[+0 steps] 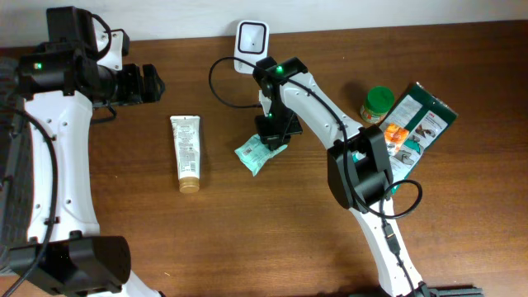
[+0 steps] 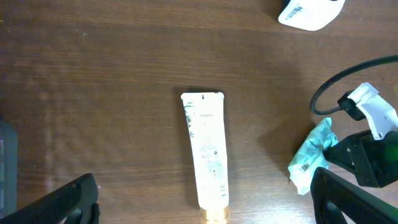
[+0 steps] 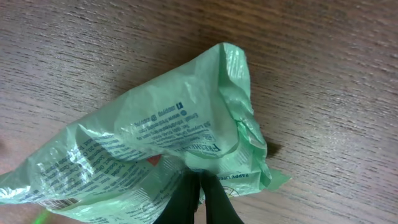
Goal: Scan the item barcode
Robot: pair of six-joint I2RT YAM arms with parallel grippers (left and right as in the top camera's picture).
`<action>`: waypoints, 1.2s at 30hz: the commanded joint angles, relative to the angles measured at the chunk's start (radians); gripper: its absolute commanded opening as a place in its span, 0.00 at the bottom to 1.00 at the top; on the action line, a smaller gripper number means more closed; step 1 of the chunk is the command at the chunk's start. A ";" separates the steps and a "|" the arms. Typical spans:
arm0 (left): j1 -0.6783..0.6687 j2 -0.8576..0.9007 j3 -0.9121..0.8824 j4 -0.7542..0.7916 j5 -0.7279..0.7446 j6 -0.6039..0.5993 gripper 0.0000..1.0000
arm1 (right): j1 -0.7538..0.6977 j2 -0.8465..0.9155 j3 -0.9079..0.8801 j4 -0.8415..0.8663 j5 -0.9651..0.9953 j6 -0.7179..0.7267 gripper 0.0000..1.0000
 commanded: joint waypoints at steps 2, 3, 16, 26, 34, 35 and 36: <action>0.003 -0.004 0.015 0.002 0.000 0.012 0.99 | 0.007 0.006 0.089 -0.063 -0.055 0.008 0.05; 0.003 -0.004 0.015 0.002 0.000 0.012 0.99 | 0.006 0.005 0.122 -0.086 -0.055 0.008 0.06; 0.003 -0.004 0.015 0.002 0.000 0.012 0.99 | -0.172 0.006 0.268 -0.063 -0.303 -0.290 0.49; 0.003 -0.004 0.015 0.002 0.000 0.012 0.99 | -0.196 0.015 -0.016 0.106 -0.480 -0.375 0.57; 0.003 -0.004 0.015 0.002 0.000 0.012 0.99 | -0.192 0.015 -0.149 0.194 -0.591 -0.375 0.57; 0.003 -0.004 0.015 0.002 0.000 0.012 0.99 | -0.185 0.015 -0.163 0.201 -0.596 -0.375 0.57; 0.003 -0.004 0.015 0.002 0.000 0.012 0.99 | -0.179 0.015 -0.171 0.204 -0.598 -0.375 0.57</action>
